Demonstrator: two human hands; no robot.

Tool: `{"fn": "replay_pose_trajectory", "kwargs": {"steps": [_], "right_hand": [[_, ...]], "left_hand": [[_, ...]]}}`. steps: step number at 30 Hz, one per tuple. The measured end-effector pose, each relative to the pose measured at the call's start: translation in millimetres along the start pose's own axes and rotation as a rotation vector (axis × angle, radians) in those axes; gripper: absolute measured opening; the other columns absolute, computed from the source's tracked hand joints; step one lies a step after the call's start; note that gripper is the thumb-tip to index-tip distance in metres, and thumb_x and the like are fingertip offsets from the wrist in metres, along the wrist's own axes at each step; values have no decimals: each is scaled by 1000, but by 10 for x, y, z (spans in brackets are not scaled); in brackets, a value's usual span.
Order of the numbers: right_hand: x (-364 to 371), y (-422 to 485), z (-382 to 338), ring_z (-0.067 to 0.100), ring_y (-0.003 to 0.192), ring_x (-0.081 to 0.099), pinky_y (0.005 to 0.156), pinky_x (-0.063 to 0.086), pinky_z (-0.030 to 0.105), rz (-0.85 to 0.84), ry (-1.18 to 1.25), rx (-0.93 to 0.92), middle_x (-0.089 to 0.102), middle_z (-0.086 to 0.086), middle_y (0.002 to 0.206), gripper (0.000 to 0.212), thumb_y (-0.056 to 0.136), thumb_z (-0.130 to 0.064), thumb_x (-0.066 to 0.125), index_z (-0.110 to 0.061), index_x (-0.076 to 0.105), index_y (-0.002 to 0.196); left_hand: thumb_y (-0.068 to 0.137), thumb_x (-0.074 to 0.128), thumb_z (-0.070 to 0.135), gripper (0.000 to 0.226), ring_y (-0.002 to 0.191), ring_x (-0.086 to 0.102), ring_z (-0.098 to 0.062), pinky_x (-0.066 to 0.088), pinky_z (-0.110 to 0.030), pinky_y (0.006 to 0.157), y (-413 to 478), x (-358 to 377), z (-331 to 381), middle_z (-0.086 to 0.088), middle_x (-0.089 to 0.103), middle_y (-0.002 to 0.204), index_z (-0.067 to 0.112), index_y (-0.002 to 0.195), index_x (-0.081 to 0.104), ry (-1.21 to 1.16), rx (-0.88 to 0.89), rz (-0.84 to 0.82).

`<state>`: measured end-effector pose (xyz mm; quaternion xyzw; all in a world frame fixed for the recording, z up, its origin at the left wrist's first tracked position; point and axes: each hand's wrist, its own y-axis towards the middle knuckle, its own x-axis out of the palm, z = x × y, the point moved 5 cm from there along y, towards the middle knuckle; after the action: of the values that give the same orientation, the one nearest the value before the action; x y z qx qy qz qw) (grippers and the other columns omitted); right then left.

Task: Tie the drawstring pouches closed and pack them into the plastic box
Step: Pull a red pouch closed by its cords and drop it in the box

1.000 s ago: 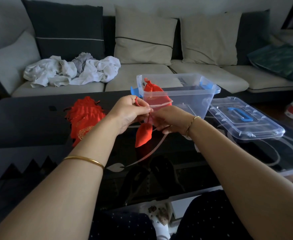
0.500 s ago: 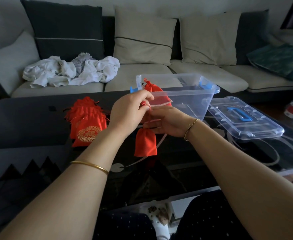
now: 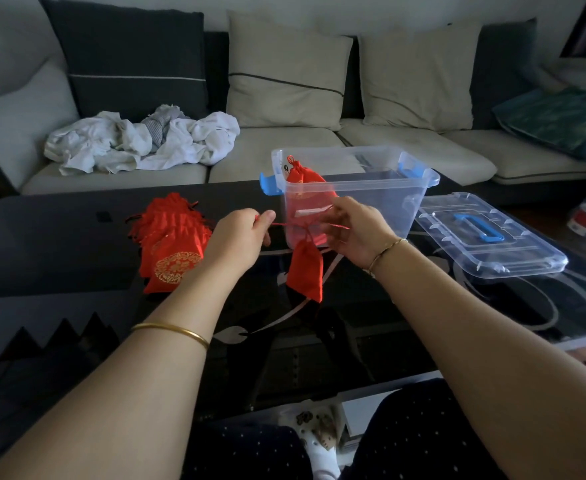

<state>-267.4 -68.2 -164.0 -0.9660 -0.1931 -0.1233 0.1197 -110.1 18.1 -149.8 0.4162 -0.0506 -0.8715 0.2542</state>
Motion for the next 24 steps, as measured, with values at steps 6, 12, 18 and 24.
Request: {"fn": "replay_pose_trajectory", "kwargs": {"steps": [6,12,18,24], "right_hand": [[92,2,141,12,49,62,49,49,19,-72,384,203,65,4,60,36,98,-26,43,-14,45,64],[27,58,222,10,51,48,51,42,23,28,223,226,50,-1,57,34,97,-26,45,-16,48,64],[-165,135,229,10,45,39,48,36,22,104,226,199,43,-2,51,37,97,-24,42,-17,42,61],[-141,144,202,11,45,39,47,34,21,149,152,119,42,1,58,35,97,-21,45,-16,43,62]], "left_hand": [[101,33,38,52,95,68,-19,48,-36,88,8,160,-24,-5,74,84,14,56,40,-1001,-432,-47],[100,36,39,48,58,61,-18,56,-37,78,18,172,61,-3,52,55,11,62,43,-1364,-505,49],[100,38,37,46,45,39,-13,57,-36,65,13,153,9,1,37,48,12,62,39,-1316,-538,72],[98,47,27,38,45,45,-12,53,-29,52,11,174,126,-3,48,55,8,67,52,-935,-402,-24]]}}
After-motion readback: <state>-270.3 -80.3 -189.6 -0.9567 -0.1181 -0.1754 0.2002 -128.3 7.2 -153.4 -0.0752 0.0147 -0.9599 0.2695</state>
